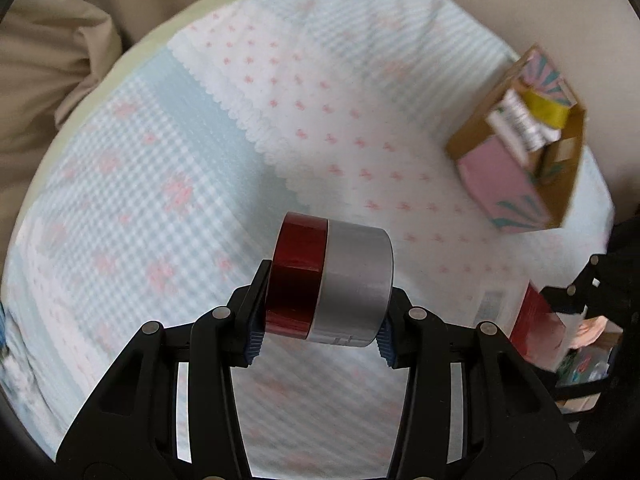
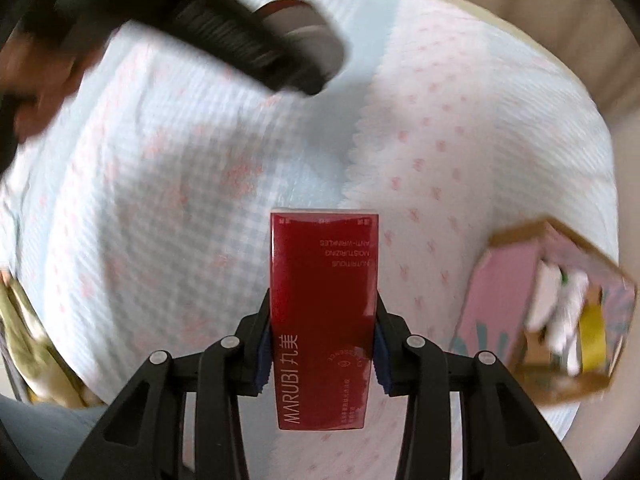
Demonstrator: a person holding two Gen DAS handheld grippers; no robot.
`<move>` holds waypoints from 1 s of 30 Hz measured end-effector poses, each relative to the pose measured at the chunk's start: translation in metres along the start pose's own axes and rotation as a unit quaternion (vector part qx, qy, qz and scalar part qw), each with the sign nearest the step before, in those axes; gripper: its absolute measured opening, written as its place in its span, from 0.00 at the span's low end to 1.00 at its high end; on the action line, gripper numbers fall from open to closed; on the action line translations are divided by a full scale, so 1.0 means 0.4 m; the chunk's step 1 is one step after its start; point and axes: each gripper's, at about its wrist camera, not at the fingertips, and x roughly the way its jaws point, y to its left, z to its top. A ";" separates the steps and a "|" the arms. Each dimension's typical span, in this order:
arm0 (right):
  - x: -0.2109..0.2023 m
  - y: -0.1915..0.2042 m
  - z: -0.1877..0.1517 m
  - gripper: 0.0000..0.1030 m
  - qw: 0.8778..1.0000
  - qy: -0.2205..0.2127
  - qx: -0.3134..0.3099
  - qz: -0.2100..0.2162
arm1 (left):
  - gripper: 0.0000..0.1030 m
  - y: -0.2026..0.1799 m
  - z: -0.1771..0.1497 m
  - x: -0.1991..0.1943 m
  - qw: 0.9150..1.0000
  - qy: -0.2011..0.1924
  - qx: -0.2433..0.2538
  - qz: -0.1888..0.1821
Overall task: Organize rigid objects
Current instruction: 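Carry the silver jar and red box into the cardboard box and open both tools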
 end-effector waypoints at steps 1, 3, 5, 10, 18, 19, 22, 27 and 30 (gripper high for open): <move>-0.031 -0.011 -0.015 0.37 1.000 -0.009 0.021 0.005 | 0.40 -0.006 -0.013 -0.015 1.000 -0.003 -0.007 -0.005; -0.083 -0.035 -0.032 0.37 0.999 -0.019 0.048 0.016 | 0.40 -0.024 -0.041 -0.055 1.000 -0.009 -0.021 -0.020; -0.126 -0.044 -0.058 0.37 0.997 -0.027 0.067 0.023 | 0.40 -0.059 -0.066 -0.096 0.999 -0.016 -0.022 -0.024; -0.208 -0.124 -0.122 0.37 0.991 -0.041 0.122 0.040 | 0.40 -0.145 -0.091 -0.162 0.999 -0.035 -0.024 -0.031; -0.323 -0.323 -0.204 0.37 0.980 -0.065 0.186 0.031 | 0.40 -0.303 -0.042 -0.211 0.997 -0.063 -0.034 -0.042; -0.329 -0.346 -0.210 0.37 0.979 -0.067 0.192 0.033 | 0.40 -0.325 -0.030 -0.210 0.996 -0.064 -0.038 -0.043; -0.348 -0.435 -0.223 0.37 0.974 -0.076 0.210 0.040 | 0.40 -0.394 0.010 -0.198 0.996 -0.069 -0.049 -0.036; -0.362 -0.600 -0.235 0.37 0.968 -0.087 0.232 0.046 | 0.40 -0.499 0.095 -0.142 0.995 -0.068 -0.069 -0.034; -0.350 -0.686 -0.244 0.37 0.964 -0.088 0.247 0.043 | 0.40 -0.551 0.145 -0.086 0.994 -0.059 -0.081 -0.036</move>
